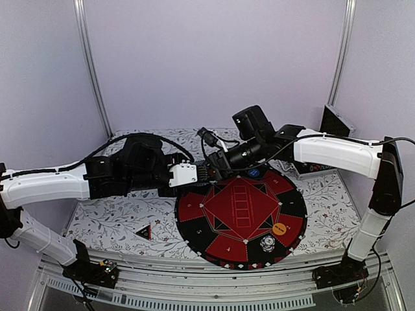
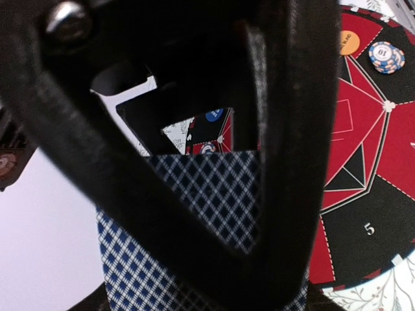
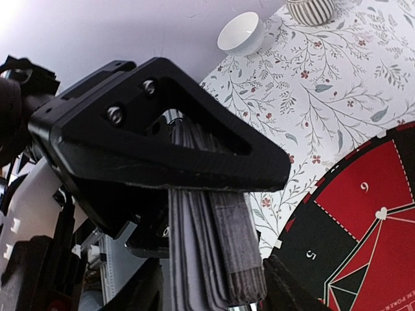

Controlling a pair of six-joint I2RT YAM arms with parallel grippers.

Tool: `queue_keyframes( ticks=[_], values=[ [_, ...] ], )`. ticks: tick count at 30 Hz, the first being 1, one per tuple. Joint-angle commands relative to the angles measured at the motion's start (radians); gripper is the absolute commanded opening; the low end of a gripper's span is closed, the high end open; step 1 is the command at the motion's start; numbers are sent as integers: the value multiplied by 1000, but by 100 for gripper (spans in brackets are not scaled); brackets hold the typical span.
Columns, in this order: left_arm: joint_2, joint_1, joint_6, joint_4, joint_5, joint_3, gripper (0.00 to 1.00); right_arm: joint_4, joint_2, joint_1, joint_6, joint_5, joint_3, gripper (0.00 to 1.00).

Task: Distribute texas hold em gaming equipment
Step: Pass from the right arm to the left, then pick up the poker card from the face-down deck piles.

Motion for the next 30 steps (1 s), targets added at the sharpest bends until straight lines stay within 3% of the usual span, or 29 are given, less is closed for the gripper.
queue_keyframes(
  ticks=[1,10,22,30],
  values=[
    [-19,12,-17,29,-5,27,63,22,25,5,18,45,30,58],
    [-36,15,-31,29,-13,19,63,10,-41,-54,55,128,-50,59],
    [-23,24,-54,29,-9,25,62,-18,-42,-57,28,42,-17,53],
    [-14,29,-79,17,0,21,61,-31,-50,-56,16,31,6,54]
  ],
)
